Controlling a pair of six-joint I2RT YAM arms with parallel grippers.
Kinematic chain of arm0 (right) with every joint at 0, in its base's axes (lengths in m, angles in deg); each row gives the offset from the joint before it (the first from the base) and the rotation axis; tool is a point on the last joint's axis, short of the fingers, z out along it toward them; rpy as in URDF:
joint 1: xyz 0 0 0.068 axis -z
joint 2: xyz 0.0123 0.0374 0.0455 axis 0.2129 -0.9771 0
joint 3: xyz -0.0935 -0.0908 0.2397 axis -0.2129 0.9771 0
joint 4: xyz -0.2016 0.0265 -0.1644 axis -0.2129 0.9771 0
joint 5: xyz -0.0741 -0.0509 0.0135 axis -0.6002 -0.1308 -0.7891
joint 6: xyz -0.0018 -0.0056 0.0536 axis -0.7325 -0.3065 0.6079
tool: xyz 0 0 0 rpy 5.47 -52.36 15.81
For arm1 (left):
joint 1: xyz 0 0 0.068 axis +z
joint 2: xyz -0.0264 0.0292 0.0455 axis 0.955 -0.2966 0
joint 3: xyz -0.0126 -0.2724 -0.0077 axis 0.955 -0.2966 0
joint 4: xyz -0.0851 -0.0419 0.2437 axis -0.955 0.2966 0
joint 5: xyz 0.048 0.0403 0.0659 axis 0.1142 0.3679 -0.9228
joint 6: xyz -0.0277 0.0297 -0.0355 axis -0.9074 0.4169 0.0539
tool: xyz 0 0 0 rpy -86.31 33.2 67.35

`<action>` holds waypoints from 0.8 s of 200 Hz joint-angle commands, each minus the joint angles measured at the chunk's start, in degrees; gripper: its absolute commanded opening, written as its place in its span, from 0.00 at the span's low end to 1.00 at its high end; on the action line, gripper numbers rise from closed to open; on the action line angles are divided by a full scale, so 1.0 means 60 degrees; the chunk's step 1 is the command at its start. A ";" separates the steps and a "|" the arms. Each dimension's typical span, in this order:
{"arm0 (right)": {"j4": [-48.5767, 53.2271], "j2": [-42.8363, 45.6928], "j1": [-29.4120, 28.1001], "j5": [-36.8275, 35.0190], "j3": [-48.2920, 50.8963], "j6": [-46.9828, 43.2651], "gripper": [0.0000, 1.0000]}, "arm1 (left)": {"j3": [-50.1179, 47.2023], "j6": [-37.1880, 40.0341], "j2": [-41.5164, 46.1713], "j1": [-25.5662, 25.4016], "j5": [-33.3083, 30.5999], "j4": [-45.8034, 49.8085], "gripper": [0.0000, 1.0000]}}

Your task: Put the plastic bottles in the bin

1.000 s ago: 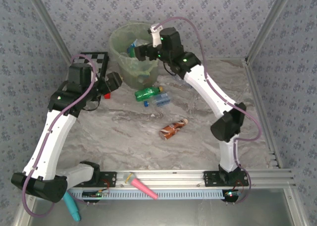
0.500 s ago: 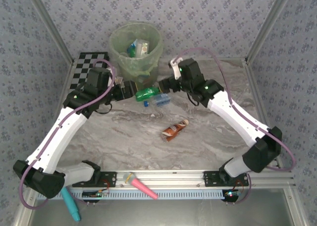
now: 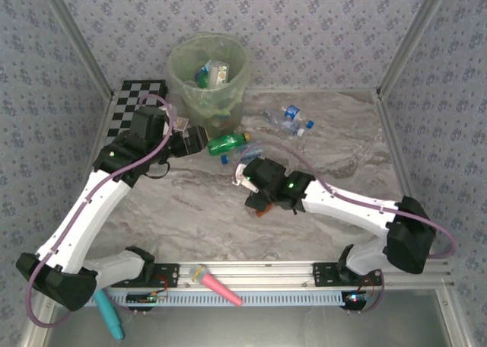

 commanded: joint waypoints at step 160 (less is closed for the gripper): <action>0.0979 -0.2874 -0.1077 -0.0986 -0.0032 -0.1532 0.85 | -0.0199 0.0143 0.0900 0.0091 -0.0642 0.0548 1.00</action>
